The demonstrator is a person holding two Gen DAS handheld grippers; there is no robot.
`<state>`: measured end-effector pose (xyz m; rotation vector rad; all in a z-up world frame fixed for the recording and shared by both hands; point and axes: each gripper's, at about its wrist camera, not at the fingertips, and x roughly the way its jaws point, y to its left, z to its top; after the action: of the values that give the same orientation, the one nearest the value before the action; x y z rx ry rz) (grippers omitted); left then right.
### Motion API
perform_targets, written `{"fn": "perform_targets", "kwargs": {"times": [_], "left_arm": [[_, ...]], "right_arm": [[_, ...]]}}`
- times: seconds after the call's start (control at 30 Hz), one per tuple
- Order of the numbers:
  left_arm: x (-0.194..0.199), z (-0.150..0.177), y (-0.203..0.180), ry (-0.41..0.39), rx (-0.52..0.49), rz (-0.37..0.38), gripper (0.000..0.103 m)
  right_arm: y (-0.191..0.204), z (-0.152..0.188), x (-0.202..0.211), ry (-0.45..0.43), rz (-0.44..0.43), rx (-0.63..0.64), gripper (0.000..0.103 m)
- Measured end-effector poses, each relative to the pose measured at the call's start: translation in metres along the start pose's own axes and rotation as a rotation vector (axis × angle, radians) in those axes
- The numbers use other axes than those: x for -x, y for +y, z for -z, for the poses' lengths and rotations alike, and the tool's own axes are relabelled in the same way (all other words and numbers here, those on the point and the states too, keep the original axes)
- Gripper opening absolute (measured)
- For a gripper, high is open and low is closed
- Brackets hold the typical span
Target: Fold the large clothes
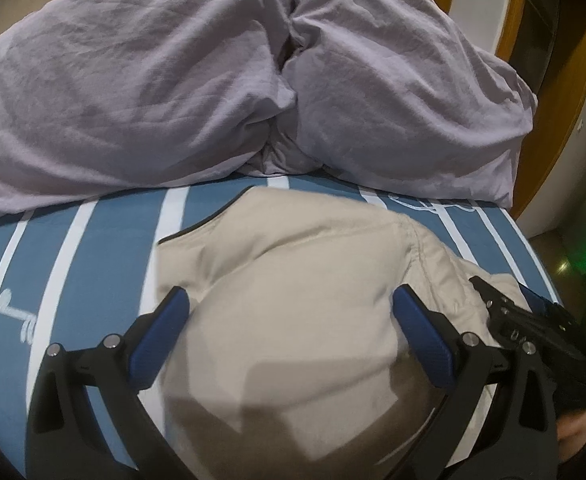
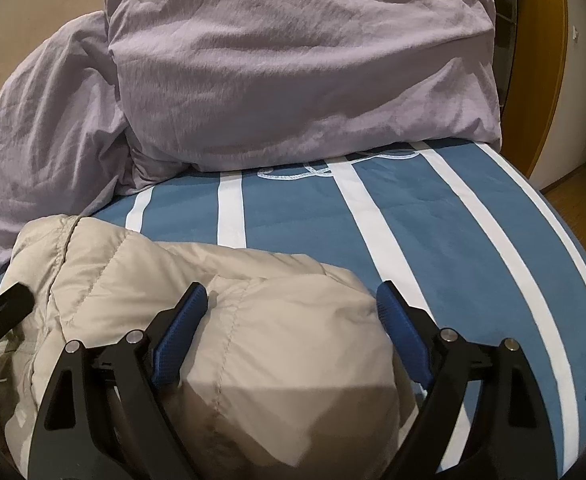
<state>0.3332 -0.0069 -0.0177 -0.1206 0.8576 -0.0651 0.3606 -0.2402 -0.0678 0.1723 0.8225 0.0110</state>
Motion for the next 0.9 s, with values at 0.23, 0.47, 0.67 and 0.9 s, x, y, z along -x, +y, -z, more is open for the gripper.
{"fn": "perform_targets", "kwargs": {"times": [0.23,0.47,0.67,0.9], "left_arm": [[0.028,0.014,0.038,0.046,0.129,0.042,0.101],[0.039,0.029,0.074,0.099,0.239,0.078,0.101],[0.036,0.038,0.085,0.151,0.279,0.126,0.101],[0.026,0.036,0.074,0.182,0.257,0.212,0.101]], "right_arm": [[-0.021,-0.004,0.019,0.057,-0.074,-0.056,0.093],[-0.048,-0.002,0.029,0.145,-0.176,-0.147,0.1],[-0.072,0.011,0.017,0.258,-0.296,-0.288,0.102],[-0.087,0.028,-0.012,0.406,-0.454,-0.461,0.102]]}}
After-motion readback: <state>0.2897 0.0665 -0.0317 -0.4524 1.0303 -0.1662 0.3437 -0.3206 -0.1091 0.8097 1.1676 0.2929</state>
